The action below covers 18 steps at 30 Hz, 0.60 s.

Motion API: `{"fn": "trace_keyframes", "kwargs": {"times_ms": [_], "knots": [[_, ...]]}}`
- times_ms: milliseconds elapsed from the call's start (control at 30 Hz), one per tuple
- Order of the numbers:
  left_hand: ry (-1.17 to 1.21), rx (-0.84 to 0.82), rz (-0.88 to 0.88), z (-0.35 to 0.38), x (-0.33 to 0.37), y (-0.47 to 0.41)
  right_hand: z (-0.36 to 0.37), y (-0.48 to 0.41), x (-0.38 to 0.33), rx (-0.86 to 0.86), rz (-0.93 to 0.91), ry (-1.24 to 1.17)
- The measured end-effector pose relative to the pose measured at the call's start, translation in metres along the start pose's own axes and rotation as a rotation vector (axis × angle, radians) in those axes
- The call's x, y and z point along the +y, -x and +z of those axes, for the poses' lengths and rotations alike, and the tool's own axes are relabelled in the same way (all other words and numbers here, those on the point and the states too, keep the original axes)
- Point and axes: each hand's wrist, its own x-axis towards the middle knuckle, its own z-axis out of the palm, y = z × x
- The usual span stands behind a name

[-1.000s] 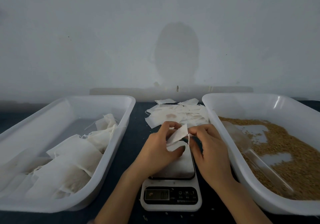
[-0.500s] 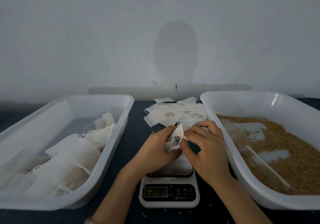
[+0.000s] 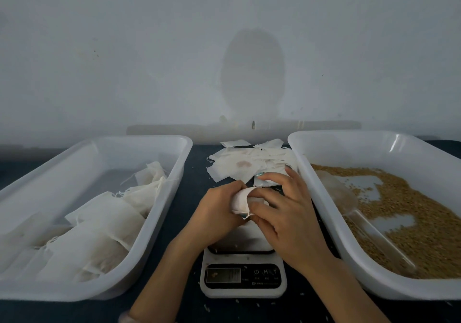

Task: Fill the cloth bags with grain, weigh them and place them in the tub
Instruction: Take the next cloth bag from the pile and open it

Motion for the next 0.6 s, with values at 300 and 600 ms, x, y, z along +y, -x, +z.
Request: {"fn": "trace_keyframes", "kwargs": {"times_ms": [300, 600], "knots": [[0.0, 0.078, 0.051, -0.001, -0.011, -0.001, -0.028, -0.015, -0.03, -0.11, 0.116, -0.017], [0.021, 0.152, -0.017, -0.001, -0.007, -0.001, -0.094, -0.031, 0.06, -0.494, 0.69, 0.078]]}}
